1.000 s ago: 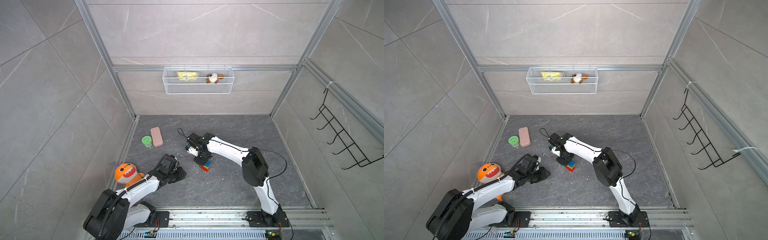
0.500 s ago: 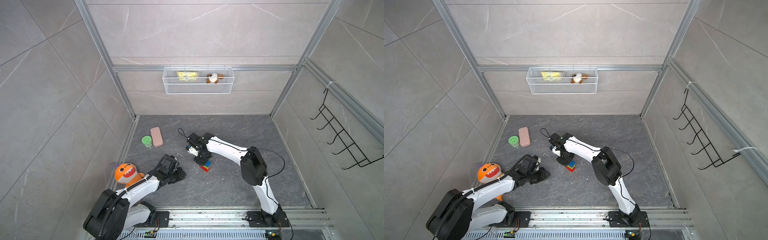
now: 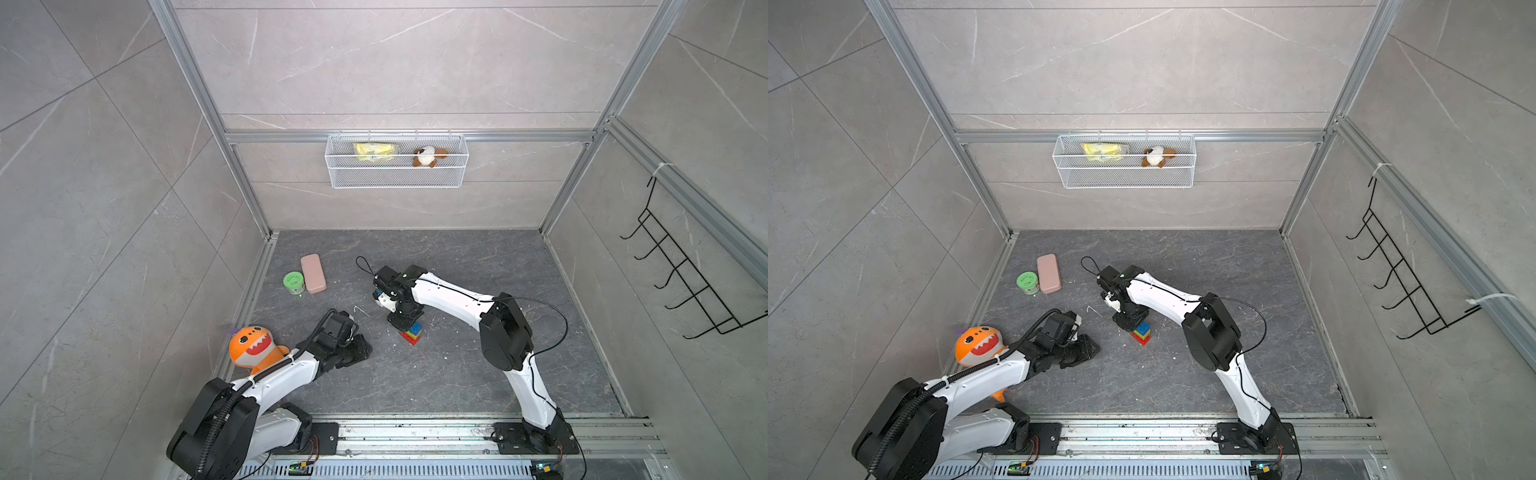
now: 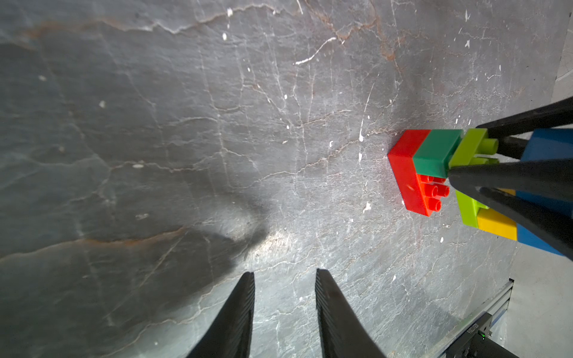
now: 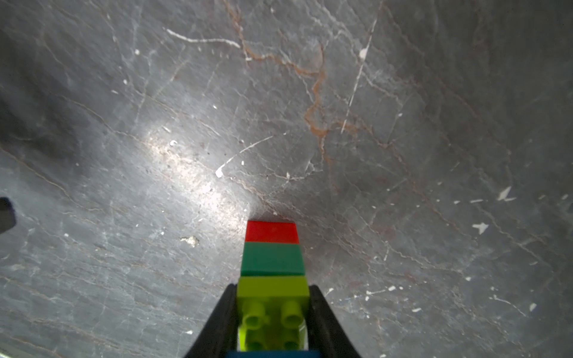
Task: Assemble the number 5 with lego
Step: Assemble the lego brick with the lego brick.
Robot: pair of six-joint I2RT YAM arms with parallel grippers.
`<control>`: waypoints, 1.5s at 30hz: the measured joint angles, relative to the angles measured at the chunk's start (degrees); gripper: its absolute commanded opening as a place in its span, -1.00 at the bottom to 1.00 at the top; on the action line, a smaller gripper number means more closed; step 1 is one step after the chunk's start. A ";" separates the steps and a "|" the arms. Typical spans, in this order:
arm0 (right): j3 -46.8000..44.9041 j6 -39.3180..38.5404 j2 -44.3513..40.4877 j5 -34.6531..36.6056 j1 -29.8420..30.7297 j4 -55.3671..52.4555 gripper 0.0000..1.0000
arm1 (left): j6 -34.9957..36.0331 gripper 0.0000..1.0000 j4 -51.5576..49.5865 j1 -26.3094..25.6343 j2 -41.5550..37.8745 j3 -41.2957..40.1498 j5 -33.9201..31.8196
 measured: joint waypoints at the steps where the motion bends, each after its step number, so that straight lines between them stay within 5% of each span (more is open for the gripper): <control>1: 0.15 0.33 0.26 0.11 0.00 -0.22 -0.36 | -0.02 -0.25 0.00 0.00 0.00 0.00 -0.02; 29: 1.36 2.97 1.38 0.35 0.09 -1.42 -0.38 | 0.02 -0.25 -0.31 0.00 0.02 0.00 -1.25; 45: 1.16 4.20 3.23 2.10 0.04 -1.97 -0.02 | 0.04 -0.26 -0.37 0.00 0.04 0.04 -1.22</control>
